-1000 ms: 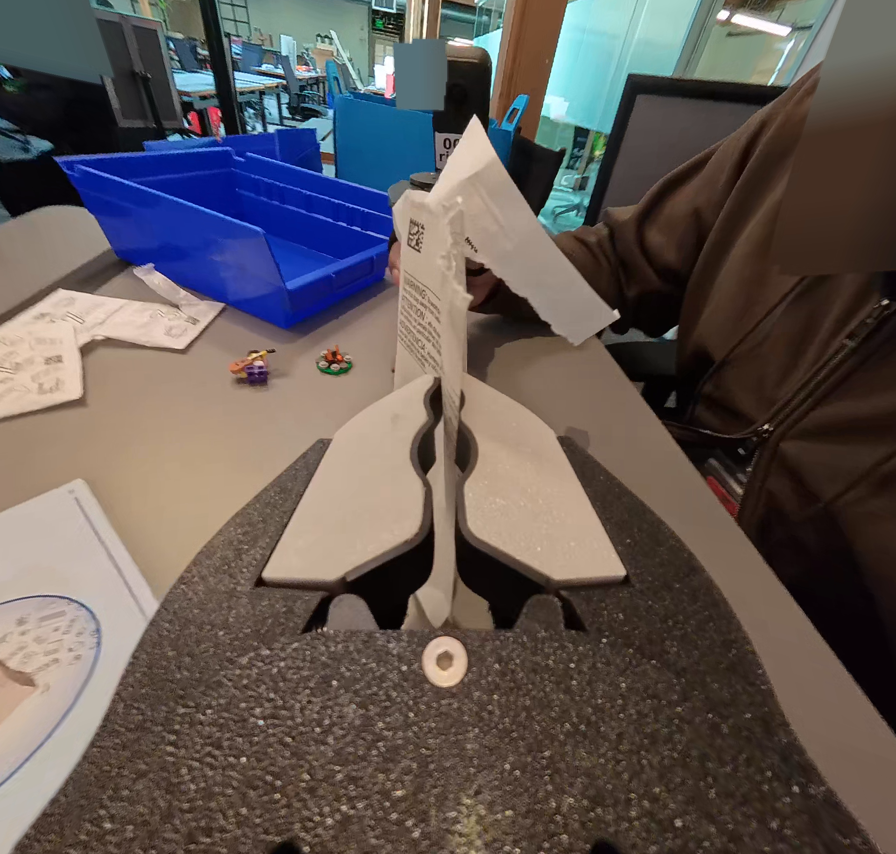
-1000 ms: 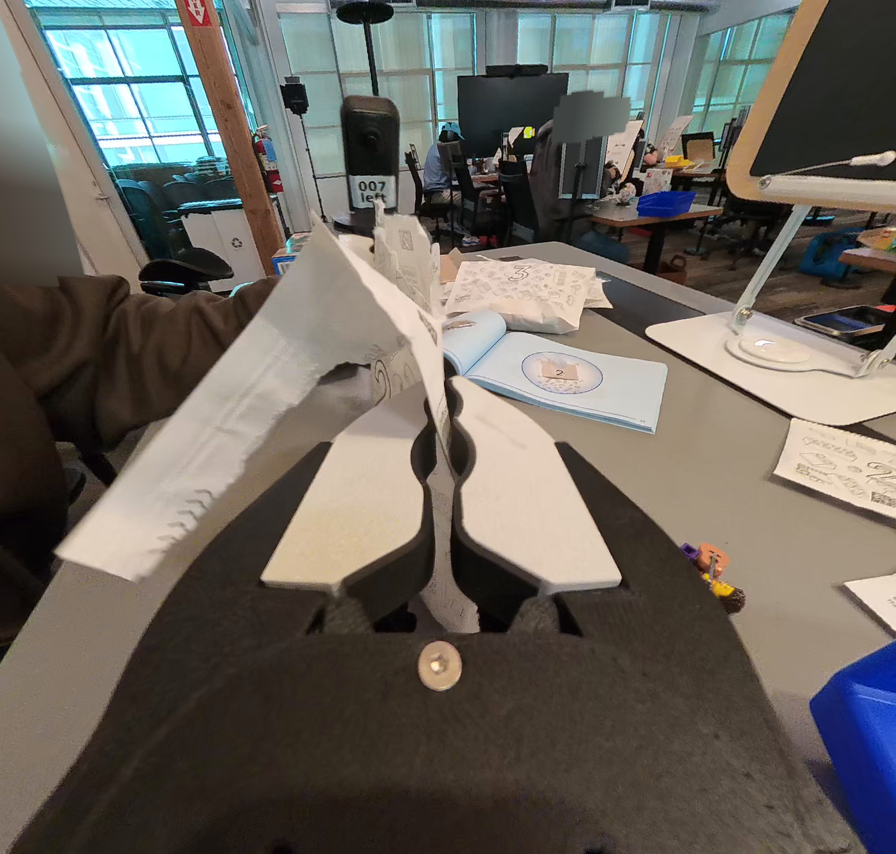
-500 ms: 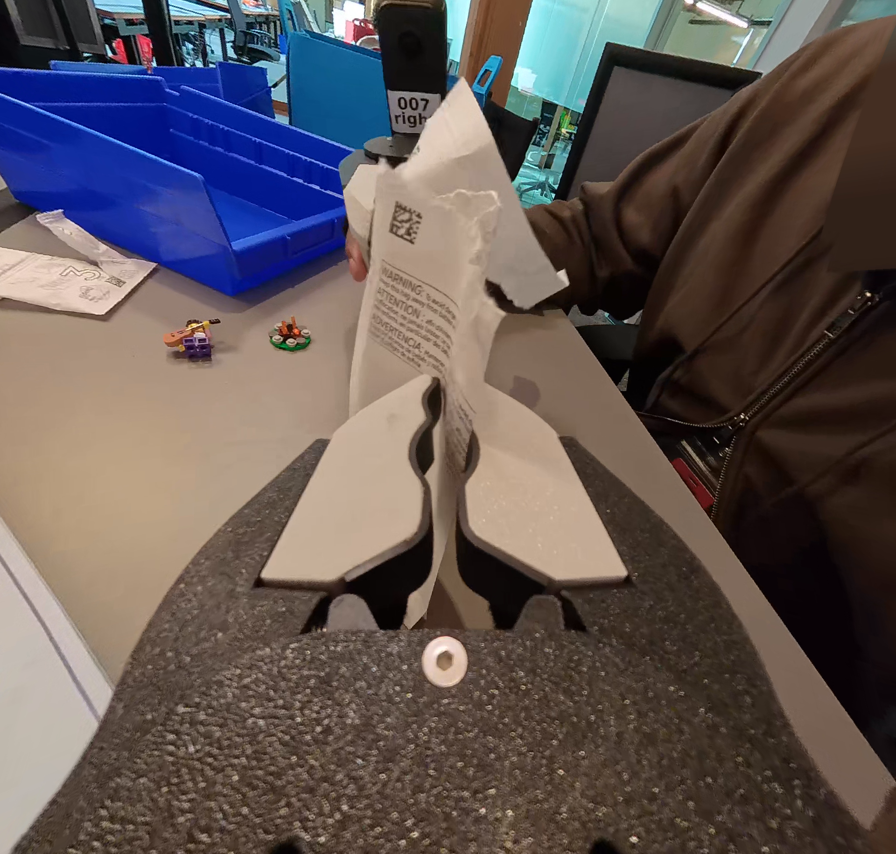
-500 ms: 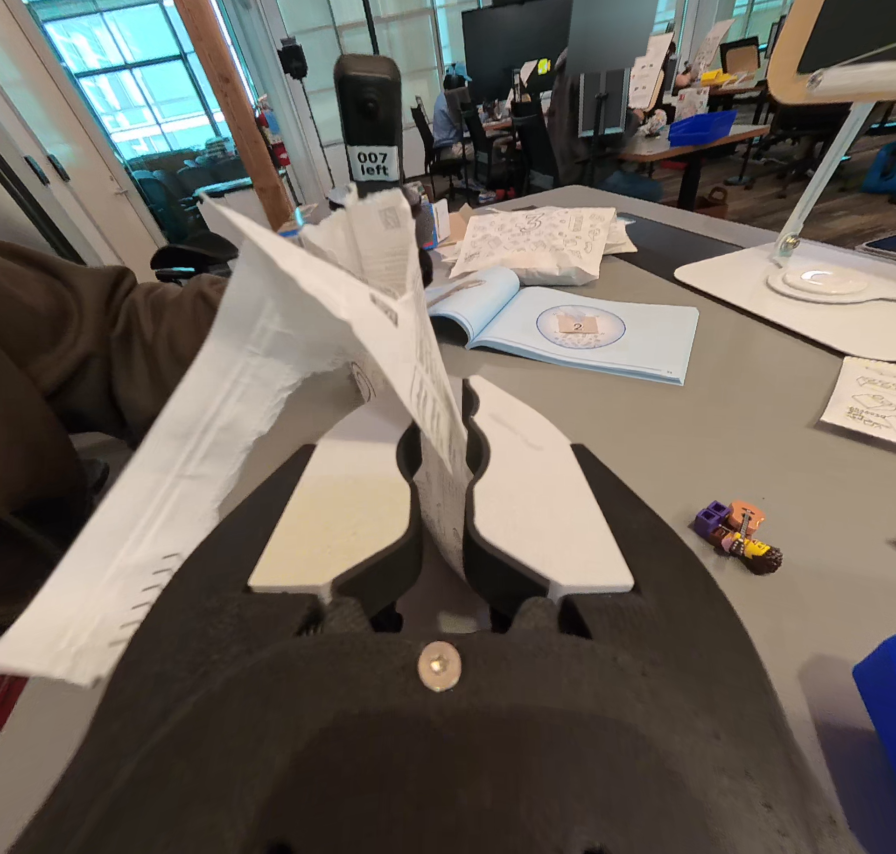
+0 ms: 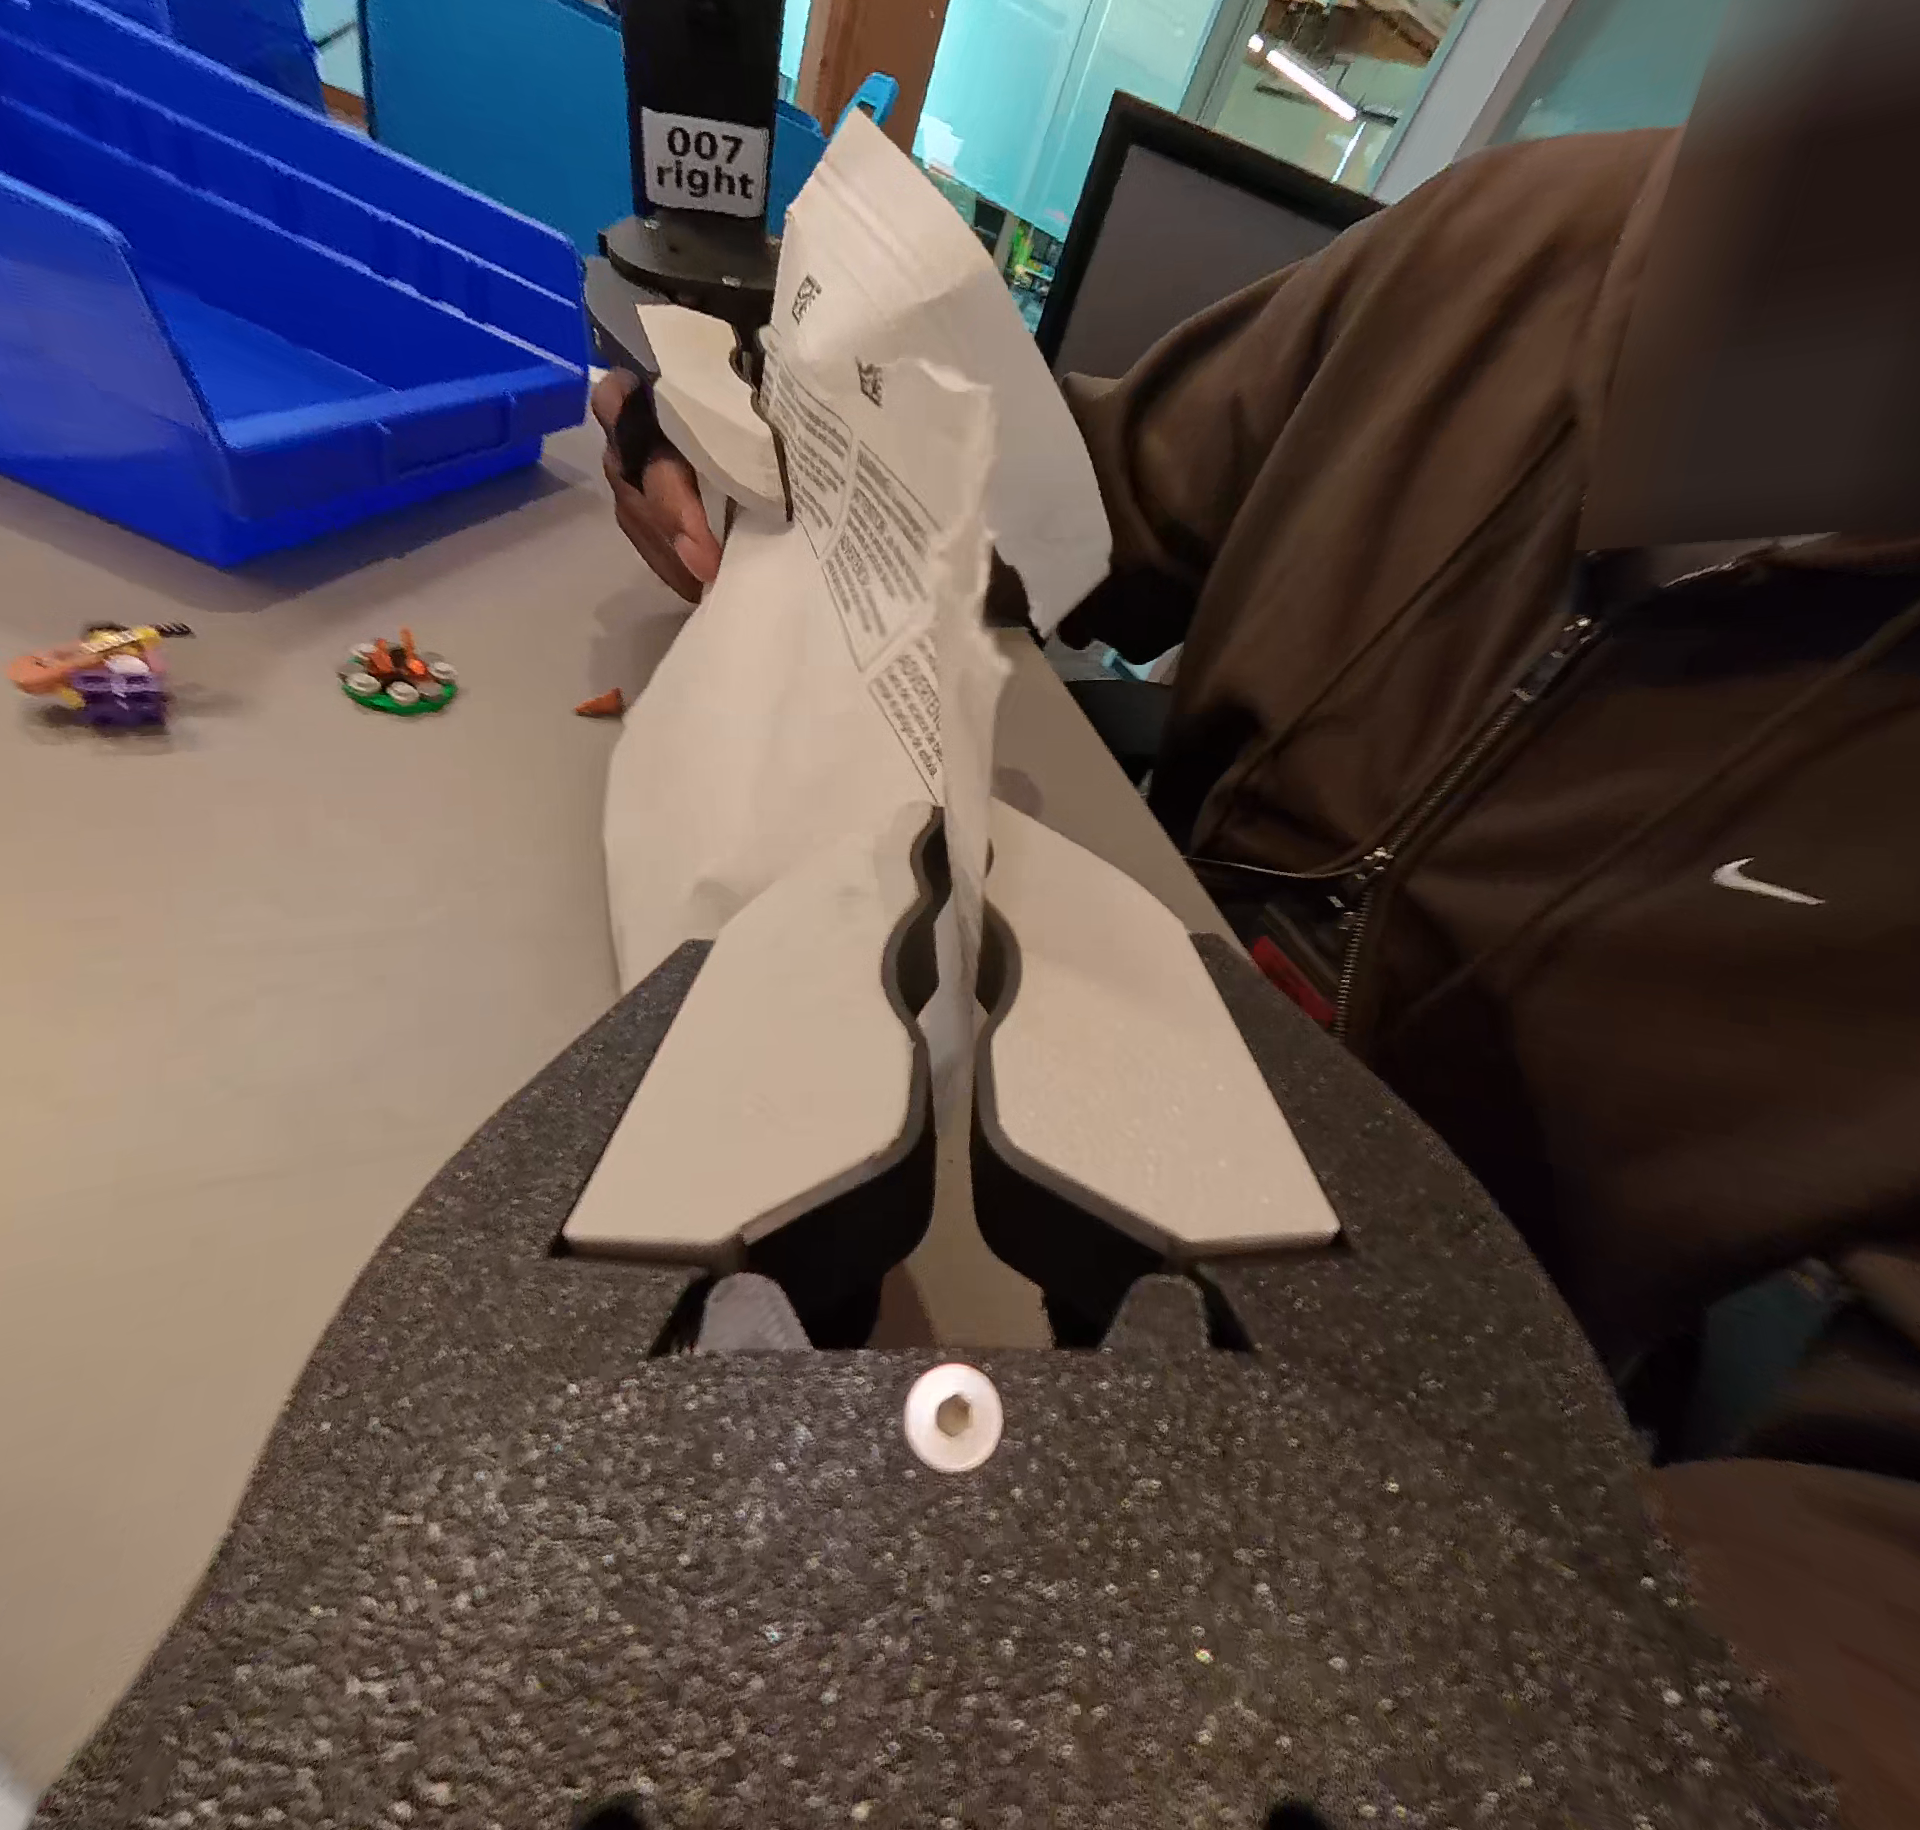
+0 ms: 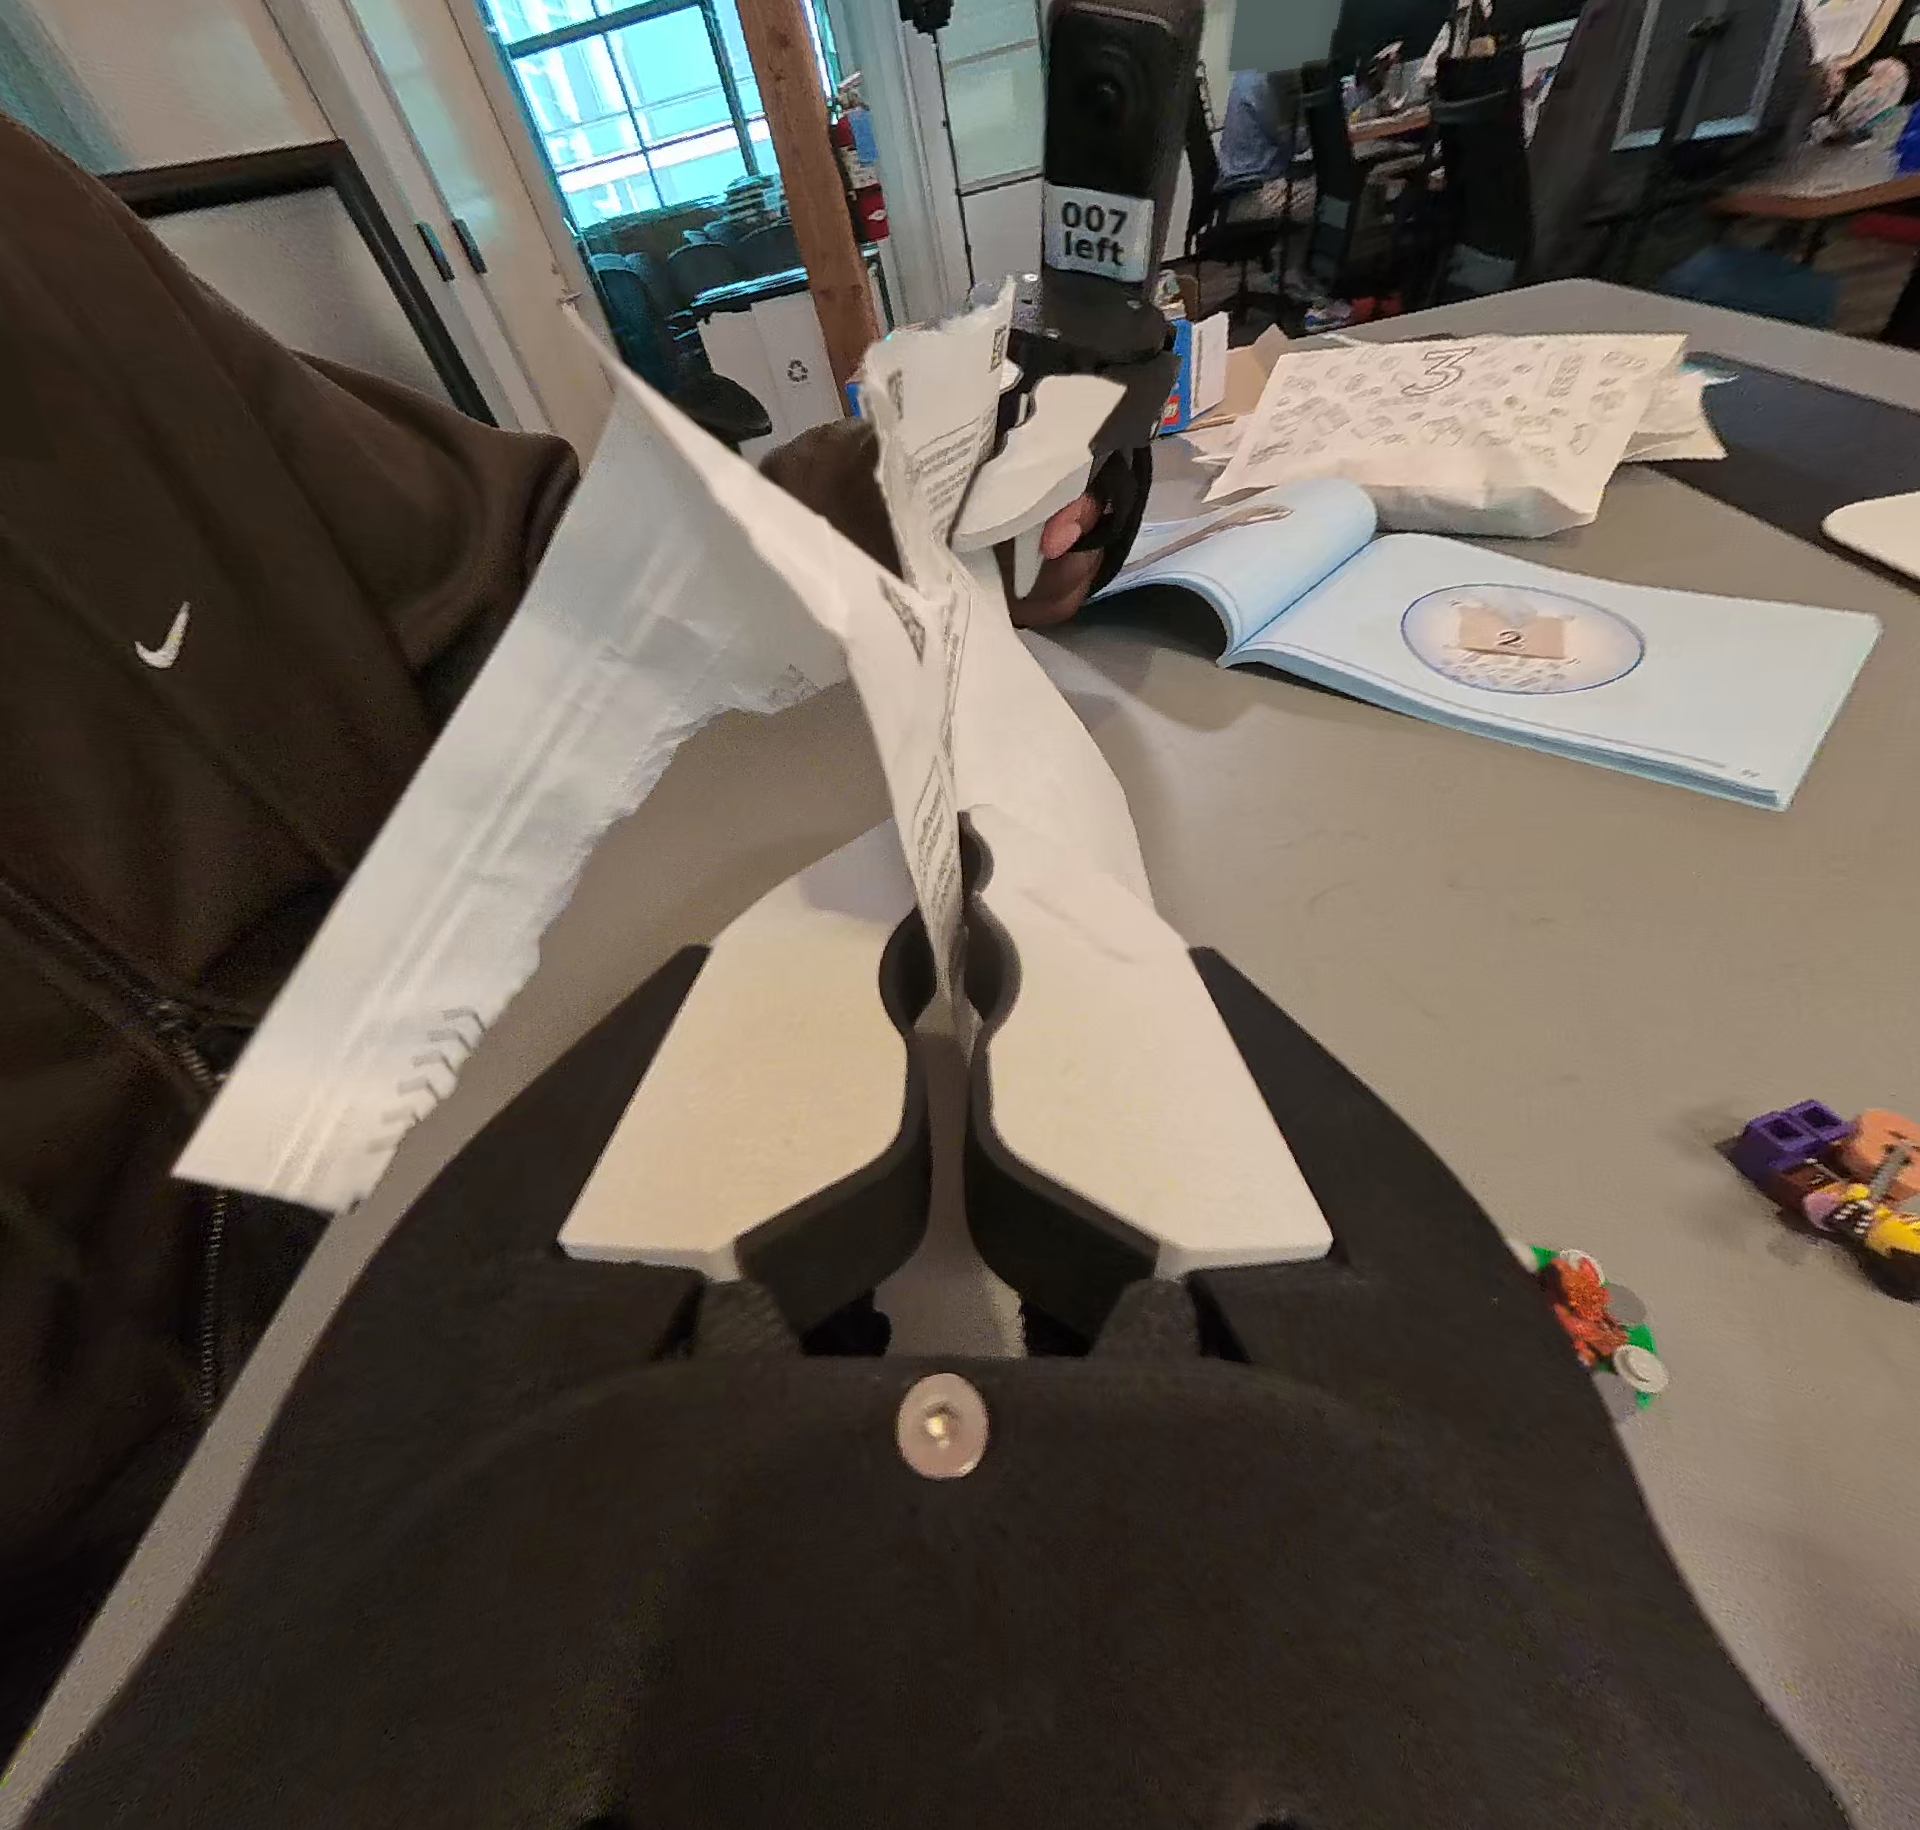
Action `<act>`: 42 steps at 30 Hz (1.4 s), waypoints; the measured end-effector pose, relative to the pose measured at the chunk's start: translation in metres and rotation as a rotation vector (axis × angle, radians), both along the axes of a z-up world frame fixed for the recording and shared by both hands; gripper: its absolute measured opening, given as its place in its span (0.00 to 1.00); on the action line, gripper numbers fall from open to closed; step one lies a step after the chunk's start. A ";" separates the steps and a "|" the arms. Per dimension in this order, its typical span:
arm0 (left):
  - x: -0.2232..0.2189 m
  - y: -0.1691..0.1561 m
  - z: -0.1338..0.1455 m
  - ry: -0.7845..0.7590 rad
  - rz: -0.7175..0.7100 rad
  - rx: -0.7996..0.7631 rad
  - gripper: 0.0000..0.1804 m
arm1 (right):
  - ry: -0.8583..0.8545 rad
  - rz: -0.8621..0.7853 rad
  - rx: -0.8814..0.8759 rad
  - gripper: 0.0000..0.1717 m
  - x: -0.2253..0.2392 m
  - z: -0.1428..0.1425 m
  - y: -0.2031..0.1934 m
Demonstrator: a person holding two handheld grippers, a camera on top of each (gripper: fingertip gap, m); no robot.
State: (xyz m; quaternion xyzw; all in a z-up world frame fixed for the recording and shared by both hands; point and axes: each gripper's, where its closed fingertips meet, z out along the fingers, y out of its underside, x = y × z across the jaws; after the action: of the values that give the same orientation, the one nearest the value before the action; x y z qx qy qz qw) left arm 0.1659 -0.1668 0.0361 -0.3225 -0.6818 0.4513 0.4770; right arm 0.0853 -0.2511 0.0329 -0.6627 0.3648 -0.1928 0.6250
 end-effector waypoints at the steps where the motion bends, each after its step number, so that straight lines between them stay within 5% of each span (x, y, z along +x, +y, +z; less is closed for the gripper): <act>1: 0.000 0.001 -0.001 0.015 -0.010 0.035 0.00 | 0.016 0.008 0.016 0.00 -0.001 0.000 0.000; 16: 0.005 -0.011 -0.017 0.207 0.050 0.467 0.00 | 0.316 -0.034 0.183 0.00 0.001 -0.013 -0.011; 25: 0.011 -0.014 -0.018 0.286 0.066 0.523 0.00 | -0.160 -0.365 -0.241 0.24 -0.002 0.027 -0.062; 30: 0.011 -0.015 -0.018 0.311 0.064 0.542 0.00 | -0.465 -0.337 -0.561 0.26 -0.021 0.043 -0.039; 37: 0.005 -0.013 -0.021 0.326 0.026 0.570 0.00 | -0.487 -0.324 -0.890 0.37 -0.009 0.015 -0.017; 42: 0.000 -0.009 -0.022 0.310 0.002 0.583 0.00 | -0.477 -0.321 -0.940 0.42 -0.007 0.008 -0.017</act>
State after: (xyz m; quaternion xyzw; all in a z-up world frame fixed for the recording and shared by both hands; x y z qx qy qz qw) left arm 0.1658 -0.1762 0.0143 -0.0993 -0.7017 0.2812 0.6471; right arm 0.0781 -0.2678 0.0413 -0.7444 0.1839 -0.5728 0.2898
